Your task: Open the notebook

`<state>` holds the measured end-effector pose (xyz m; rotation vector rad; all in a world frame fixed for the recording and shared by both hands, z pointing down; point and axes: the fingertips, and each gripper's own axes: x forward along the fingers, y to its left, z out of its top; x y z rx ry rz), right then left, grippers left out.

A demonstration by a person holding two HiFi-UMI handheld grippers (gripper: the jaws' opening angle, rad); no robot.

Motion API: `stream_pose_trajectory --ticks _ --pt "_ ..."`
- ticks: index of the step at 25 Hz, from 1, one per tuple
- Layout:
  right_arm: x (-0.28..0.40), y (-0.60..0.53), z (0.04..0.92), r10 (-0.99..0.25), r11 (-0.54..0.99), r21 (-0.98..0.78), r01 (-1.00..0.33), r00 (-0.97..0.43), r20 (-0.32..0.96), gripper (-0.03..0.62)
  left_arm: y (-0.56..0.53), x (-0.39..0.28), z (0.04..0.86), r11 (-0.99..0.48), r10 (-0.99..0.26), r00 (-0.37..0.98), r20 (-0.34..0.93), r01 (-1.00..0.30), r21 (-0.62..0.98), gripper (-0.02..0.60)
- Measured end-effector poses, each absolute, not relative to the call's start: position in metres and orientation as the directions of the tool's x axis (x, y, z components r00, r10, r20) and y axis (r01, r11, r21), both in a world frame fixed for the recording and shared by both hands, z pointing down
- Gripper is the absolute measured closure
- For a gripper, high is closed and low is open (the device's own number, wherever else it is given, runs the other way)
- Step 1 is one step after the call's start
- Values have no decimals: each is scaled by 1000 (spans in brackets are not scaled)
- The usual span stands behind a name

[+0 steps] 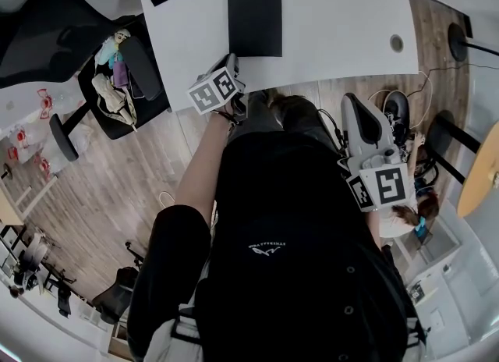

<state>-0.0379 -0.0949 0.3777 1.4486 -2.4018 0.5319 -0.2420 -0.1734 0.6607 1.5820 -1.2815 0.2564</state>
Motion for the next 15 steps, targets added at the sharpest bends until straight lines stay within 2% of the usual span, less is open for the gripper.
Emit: stream_pose_trajectory --ticks 15 --pt "-34 -92 382 -766 465 -196 -864 -503 401 589 -170 -236 630 35 -627 376 682 -862 506 566"
